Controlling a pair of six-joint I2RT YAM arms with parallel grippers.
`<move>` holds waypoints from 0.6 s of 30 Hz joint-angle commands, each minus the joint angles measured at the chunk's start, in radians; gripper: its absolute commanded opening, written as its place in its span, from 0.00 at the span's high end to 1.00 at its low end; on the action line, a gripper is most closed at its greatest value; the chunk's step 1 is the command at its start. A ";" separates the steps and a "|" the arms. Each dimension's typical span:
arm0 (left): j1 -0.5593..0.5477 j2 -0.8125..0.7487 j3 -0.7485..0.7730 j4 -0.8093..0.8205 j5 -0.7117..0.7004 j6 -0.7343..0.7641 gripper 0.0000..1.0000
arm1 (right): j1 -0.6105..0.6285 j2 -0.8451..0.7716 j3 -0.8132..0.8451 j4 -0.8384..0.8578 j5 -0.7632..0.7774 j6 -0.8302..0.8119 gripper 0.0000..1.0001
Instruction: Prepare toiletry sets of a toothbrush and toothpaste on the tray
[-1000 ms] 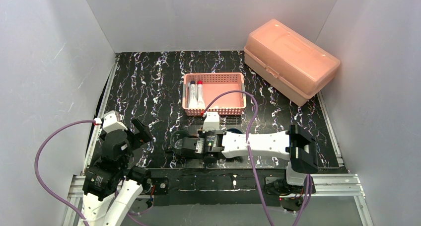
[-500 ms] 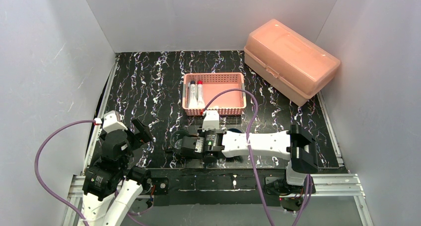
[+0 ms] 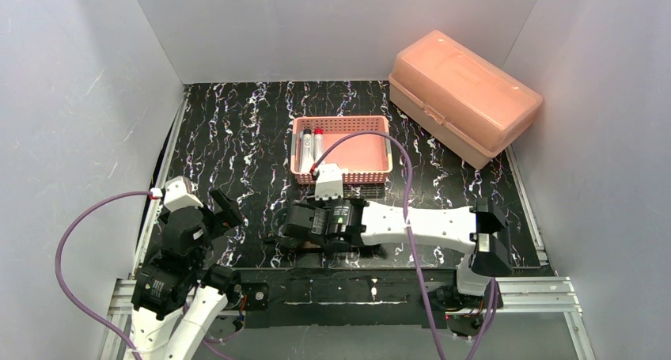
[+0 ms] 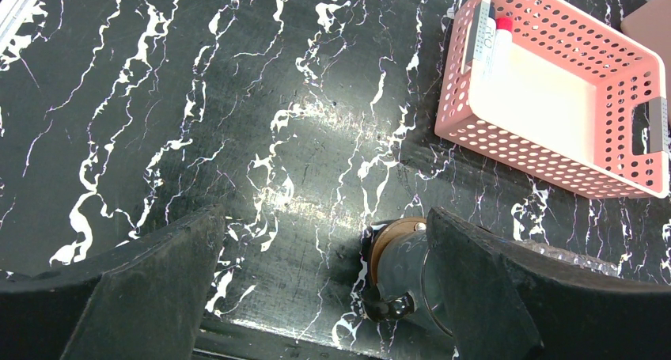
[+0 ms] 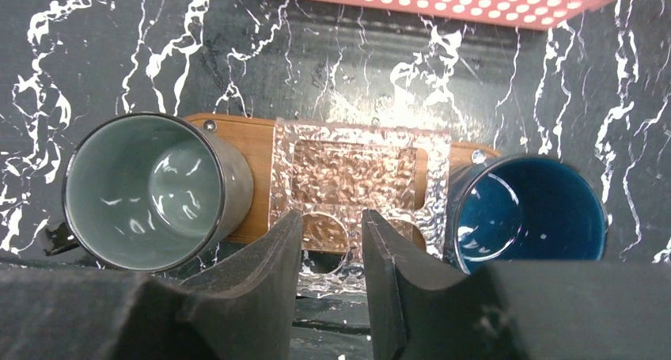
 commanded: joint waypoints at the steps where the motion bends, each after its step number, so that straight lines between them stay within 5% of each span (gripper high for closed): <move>1: -0.006 0.001 0.000 0.004 -0.024 0.003 0.01 | -0.048 -0.063 0.068 0.063 0.004 -0.153 0.57; 18: -0.009 0.031 -0.002 0.006 -0.011 -0.002 0.01 | -0.356 -0.013 0.113 0.353 -0.319 -0.555 0.55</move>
